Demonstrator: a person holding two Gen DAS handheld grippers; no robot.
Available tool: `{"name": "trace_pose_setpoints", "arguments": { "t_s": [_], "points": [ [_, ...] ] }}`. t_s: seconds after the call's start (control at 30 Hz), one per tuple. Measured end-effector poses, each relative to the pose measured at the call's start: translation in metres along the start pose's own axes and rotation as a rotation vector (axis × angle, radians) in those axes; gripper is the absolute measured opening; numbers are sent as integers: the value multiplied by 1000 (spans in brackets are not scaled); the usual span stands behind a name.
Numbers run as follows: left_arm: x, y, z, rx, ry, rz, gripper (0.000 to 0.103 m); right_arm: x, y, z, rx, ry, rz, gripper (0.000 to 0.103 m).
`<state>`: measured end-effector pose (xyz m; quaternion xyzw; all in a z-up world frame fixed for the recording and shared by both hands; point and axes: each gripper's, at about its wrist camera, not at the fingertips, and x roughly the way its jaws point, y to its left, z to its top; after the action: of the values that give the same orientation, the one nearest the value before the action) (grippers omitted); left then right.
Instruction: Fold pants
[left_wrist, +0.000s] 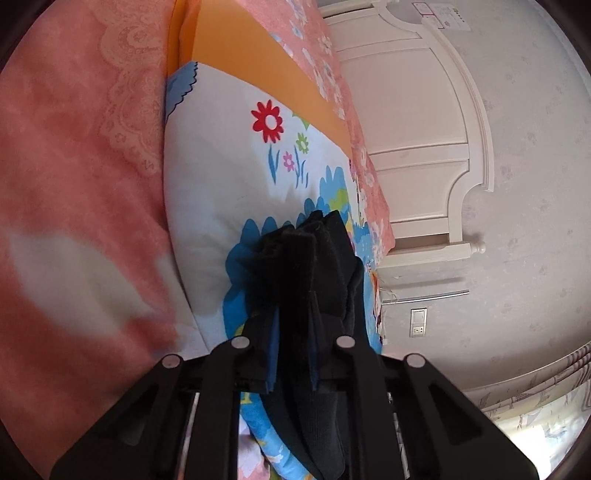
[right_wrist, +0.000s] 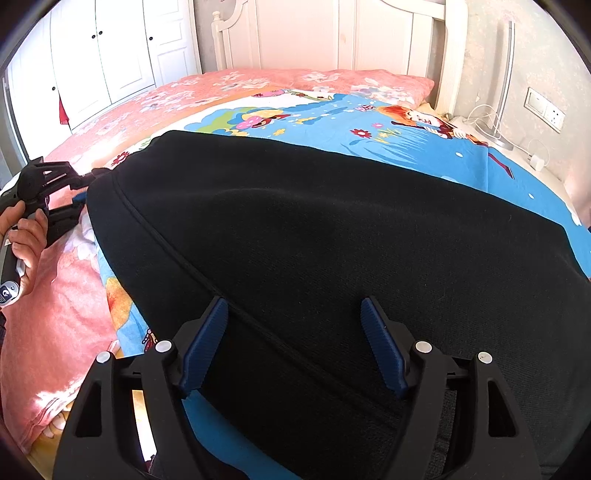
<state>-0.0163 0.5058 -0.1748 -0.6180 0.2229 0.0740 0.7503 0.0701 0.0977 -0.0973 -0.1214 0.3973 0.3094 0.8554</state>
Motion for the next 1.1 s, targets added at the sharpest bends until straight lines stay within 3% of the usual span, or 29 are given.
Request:
{"name": "trace_pose_setpoints", "arguments": {
  "t_s": [0.07,0.17,0.37,0.43,0.47,0.57,0.7,0.83,1.0,1.1],
  "points": [
    [-2,-5,-4,24,-18,-5,14,0,0,0,3,-1,0,70],
    [1,3,-5,-28,-20,-13,41,0,0,-1,2,-2,-1,70],
    [14,-2,-9,11,14,-21,40,-1,0,-1,2,-2,-2,71],
    [15,-4,-8,31,10,-8,32,-1,0,-1,1,-2,-2,71],
    [16,-4,-6,38,5,6,22,-1,0,-1,1,-1,-1,71],
    [18,-6,-7,52,-1,13,21,-2,-2,1,10,18,7,71],
    [17,-2,-6,48,2,3,20,-9,-8,26,65,39,75,71],
    [17,2,-6,45,1,-5,20,3,-9,74,66,13,56,71],
    [16,3,-6,43,4,-12,20,40,-4,123,12,18,-68,71],
    [16,4,-6,42,5,-15,20,80,-3,131,-57,104,-212,71]
  ]
}}
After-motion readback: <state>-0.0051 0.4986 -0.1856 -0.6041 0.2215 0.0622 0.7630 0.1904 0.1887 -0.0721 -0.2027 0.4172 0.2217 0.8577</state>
